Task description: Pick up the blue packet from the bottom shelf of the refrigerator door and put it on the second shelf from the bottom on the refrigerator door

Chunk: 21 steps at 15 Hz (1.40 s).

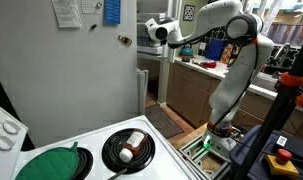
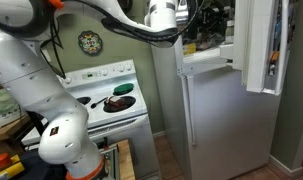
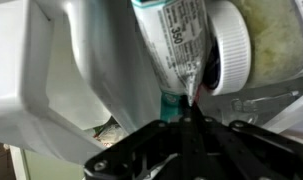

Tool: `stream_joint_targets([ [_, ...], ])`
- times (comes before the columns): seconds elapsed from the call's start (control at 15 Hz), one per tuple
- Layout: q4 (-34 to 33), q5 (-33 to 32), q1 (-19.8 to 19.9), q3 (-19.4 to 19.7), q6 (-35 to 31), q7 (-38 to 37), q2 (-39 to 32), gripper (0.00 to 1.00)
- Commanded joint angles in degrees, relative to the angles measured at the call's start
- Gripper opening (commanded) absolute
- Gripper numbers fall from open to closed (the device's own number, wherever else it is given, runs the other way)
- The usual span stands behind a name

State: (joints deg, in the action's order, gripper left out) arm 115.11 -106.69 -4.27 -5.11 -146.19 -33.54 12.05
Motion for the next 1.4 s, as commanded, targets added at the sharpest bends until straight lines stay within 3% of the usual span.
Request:
stream_joint_targets([
  [0.0,1.09,4.46,-1.52,0.88,-2.32,4.83,2.52,0.0],
  [0.53,2.55,15.88,-2.84,0.23,-1.27,17.98,6.23,0.0],
  [1.0,3.6,28.68,-3.78,-1.77,4.2,28.49,10.04,0.0],
  [1.33,3.51,31.22,-4.07,-2.72,6.82,30.56,12.43,0.0],
])
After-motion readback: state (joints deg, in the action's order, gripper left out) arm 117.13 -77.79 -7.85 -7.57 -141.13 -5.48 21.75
